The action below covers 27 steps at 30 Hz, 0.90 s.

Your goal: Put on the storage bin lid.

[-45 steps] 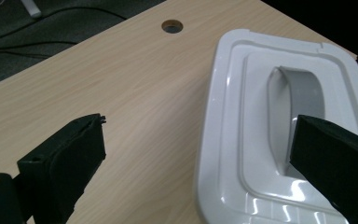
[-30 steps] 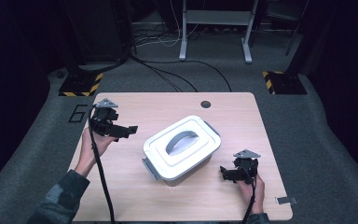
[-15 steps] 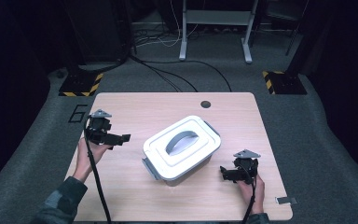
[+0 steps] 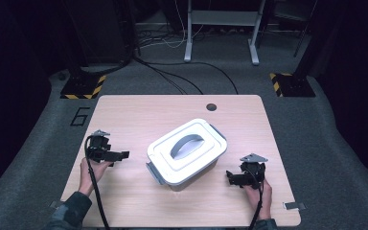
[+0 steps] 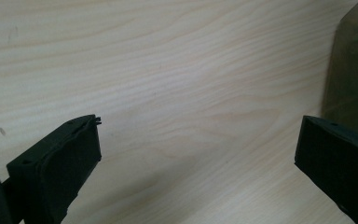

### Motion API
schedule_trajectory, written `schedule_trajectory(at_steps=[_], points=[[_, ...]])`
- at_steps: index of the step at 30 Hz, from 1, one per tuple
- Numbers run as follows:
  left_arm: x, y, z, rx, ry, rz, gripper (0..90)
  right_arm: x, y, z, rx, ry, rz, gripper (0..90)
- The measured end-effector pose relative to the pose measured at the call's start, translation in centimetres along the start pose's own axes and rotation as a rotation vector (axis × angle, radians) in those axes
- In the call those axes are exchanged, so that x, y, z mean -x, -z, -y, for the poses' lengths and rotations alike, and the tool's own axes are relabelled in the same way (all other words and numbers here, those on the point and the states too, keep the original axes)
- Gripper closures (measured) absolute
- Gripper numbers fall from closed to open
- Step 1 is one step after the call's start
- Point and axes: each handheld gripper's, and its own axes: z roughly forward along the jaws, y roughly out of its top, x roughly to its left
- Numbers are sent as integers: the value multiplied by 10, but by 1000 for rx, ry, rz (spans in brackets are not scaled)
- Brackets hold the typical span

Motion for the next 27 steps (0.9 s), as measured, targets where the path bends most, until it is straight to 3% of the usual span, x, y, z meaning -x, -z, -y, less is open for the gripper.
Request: schedule_trajectory(at_steps=[3,5,10,14,16,19,22,27], points=[[-5,-9,13,11,21,-16,0,0,0,0,1,0,0,11],[-8,-15,19,-6,16,-21,0,0,0,0,0,0,0,11],[-10,-24,35,18,21,-60,0,0,0,0,0,0,1,11],[-9,-25,43,82,-10,-88,0,0,0,0,0,0,0,11],[-9,-26,49,113,-46,-100,5,0,0,0,0,0,1,11],[-6,-28,49,101,-66,-133,4,0,0,0,-1,4,-1,12],[1,-32,48,73,-120,-189,5,0,0,0,0,2,1,12],[3,-33,48,71,-125,-183,1,0,0,0,-2,7,-3,12]])
